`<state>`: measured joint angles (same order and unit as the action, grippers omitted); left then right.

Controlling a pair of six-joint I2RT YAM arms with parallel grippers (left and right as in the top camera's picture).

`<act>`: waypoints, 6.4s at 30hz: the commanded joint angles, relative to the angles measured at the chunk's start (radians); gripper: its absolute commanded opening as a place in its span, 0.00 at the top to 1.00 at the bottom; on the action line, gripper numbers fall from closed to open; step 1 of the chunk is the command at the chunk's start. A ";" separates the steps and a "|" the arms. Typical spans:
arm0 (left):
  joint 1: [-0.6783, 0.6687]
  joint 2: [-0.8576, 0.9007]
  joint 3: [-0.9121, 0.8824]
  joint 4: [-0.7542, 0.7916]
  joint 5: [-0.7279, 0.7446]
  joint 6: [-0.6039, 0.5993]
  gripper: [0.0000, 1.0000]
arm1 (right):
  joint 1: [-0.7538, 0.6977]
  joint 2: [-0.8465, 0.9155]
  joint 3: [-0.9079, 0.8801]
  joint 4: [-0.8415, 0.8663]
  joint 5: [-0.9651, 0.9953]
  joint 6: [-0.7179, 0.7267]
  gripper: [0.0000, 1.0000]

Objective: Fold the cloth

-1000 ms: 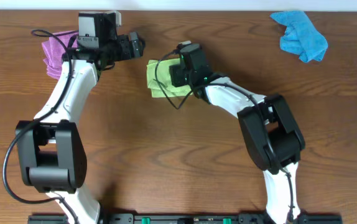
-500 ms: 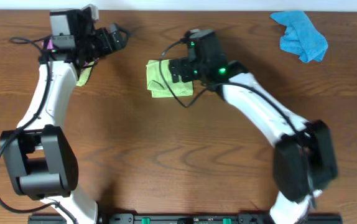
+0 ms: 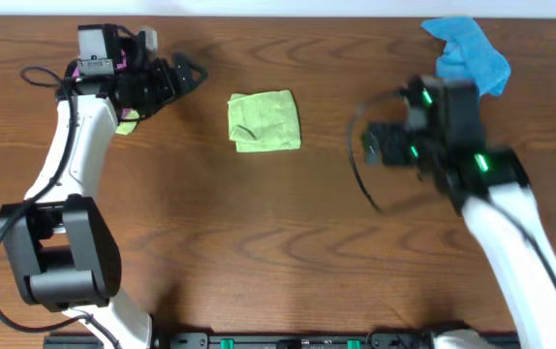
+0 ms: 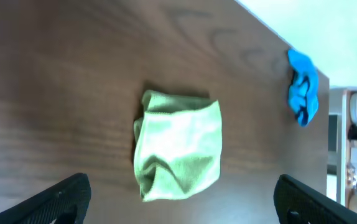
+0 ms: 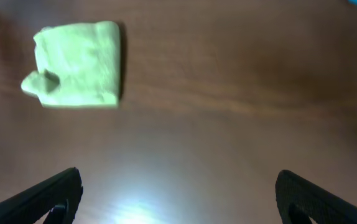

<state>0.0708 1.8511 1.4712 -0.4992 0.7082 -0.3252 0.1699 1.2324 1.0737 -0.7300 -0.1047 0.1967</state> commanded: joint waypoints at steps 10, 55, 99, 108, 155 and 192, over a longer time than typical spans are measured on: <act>-0.091 -0.023 -0.095 -0.020 0.052 0.010 0.05 | -0.036 -0.688 -0.404 -0.047 -0.004 0.098 0.01; -0.277 0.111 -0.645 0.872 -0.172 -0.626 0.05 | -0.036 -0.749 -0.422 -0.079 0.000 0.106 0.01; -0.268 0.183 -0.435 1.033 -0.071 -0.542 0.94 | -0.036 -0.749 -0.422 -0.079 0.000 0.106 0.01; -0.145 0.058 -0.029 0.352 -0.173 -0.257 0.94 | -0.036 -0.749 -0.422 -0.079 0.000 0.106 0.01; 0.162 0.171 0.149 0.208 -0.360 -0.062 0.94 | -0.036 -0.749 -0.422 -0.079 0.000 0.106 0.01; 0.315 0.163 0.148 0.055 -0.483 0.095 0.50 | -0.036 -0.749 -0.422 -0.079 0.000 0.106 0.01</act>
<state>0.3714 2.0209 1.5978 -0.4347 0.2352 -0.2531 0.1421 0.4870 0.6590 -0.8078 -0.1112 0.2855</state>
